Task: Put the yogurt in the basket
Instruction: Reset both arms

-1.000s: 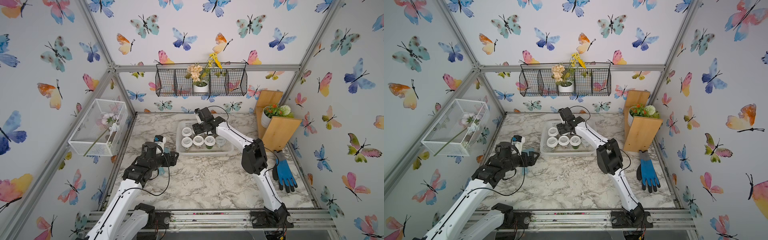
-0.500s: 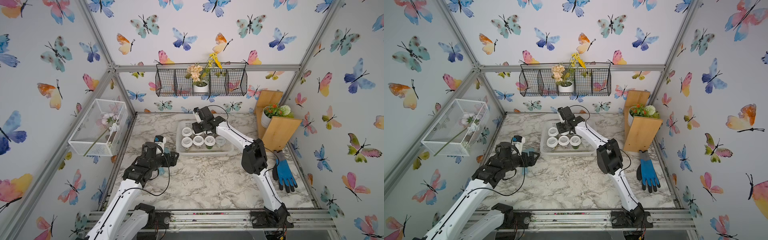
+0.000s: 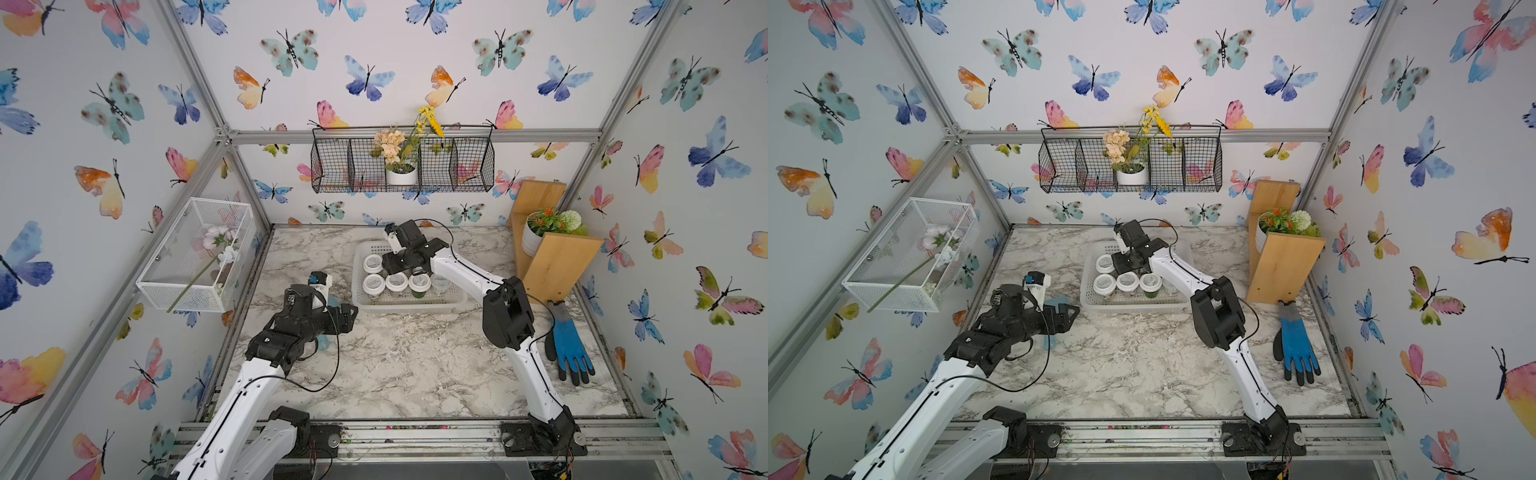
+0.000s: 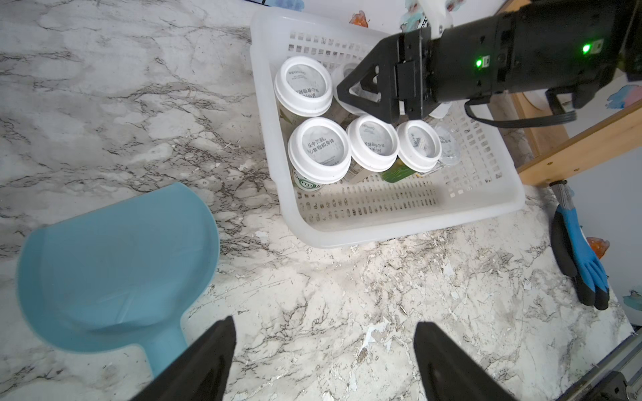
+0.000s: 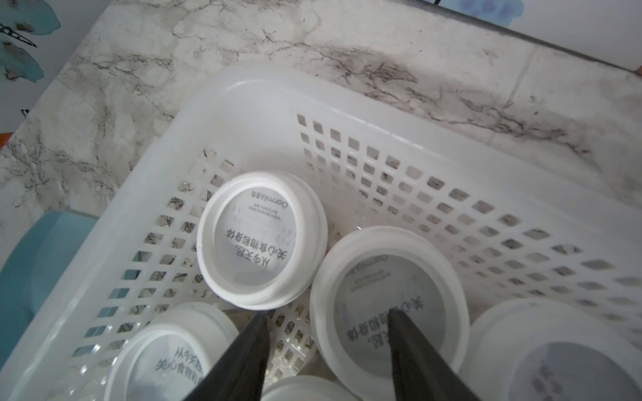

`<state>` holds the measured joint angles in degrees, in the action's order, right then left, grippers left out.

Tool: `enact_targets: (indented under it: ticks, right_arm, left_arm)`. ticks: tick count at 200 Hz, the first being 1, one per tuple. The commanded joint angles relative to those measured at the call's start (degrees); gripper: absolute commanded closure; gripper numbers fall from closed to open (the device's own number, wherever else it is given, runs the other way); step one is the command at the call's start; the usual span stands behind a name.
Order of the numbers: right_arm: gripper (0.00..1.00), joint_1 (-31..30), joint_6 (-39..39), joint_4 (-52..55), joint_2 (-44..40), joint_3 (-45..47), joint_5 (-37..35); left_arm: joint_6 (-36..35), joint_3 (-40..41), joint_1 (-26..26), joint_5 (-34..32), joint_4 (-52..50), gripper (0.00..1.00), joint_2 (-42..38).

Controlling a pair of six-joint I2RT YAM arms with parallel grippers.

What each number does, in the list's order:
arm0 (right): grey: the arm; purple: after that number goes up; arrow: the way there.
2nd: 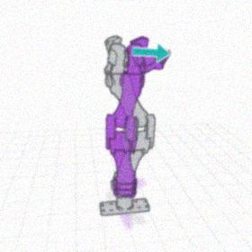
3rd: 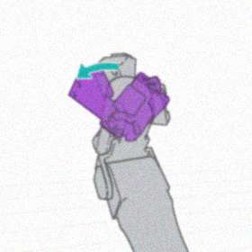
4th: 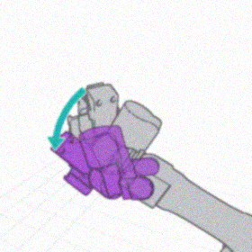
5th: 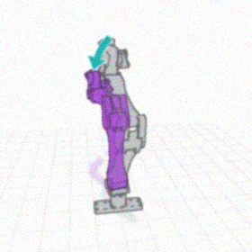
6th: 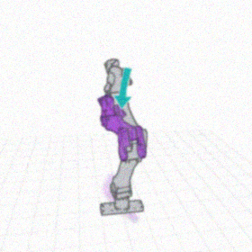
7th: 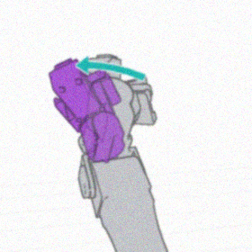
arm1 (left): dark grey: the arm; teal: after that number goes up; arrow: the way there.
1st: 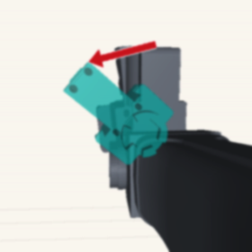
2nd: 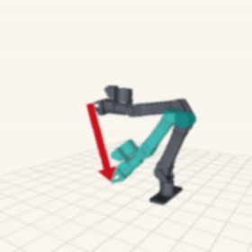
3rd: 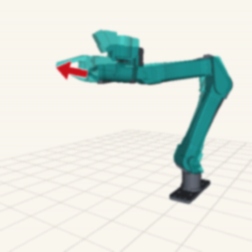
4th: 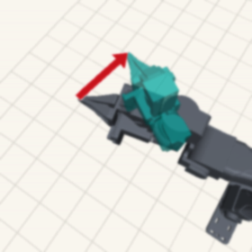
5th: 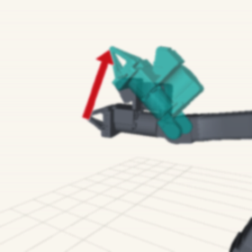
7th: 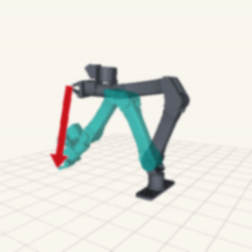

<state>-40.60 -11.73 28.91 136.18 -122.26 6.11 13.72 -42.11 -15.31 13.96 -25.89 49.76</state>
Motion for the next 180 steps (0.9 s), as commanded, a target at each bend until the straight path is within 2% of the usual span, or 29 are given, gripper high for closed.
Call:
enact_targets:
  ticks: [1,45,87,135,180]
  right_arm:
    - [0.43,-0.7,-1.3,-1.5,-1.5,0.0,4.1]
    - [0.43,-1.0,-1.2,-1.1,-1.3,0.4,3.5]
    - [0.42,-1.0,-0.4,-1.2,-5.5,2.8,1.1]
    - [0.34,-1.0,0.3,-0.3,-13.6,7.6,-1.9]
    - [0.25,-0.8,0.3,-2.5,-19.8,17.2,-5.1]
  left_arm:
    - [-0.4,0.6,0.4,2.0,0.8,0.14,-0.5]
    - [-0.4,0.6,0.3,1.9,0.8,0.14,-0.4]
    - [-0.4,0.7,0.4,1.9,0.8,0.14,-0.5]
    - [-0.3,0.8,0.4,1.5,0.8,0.14,-1.0]
    - [-0.1,0.9,0.4,1.2,0.7,0.14,-1.7]
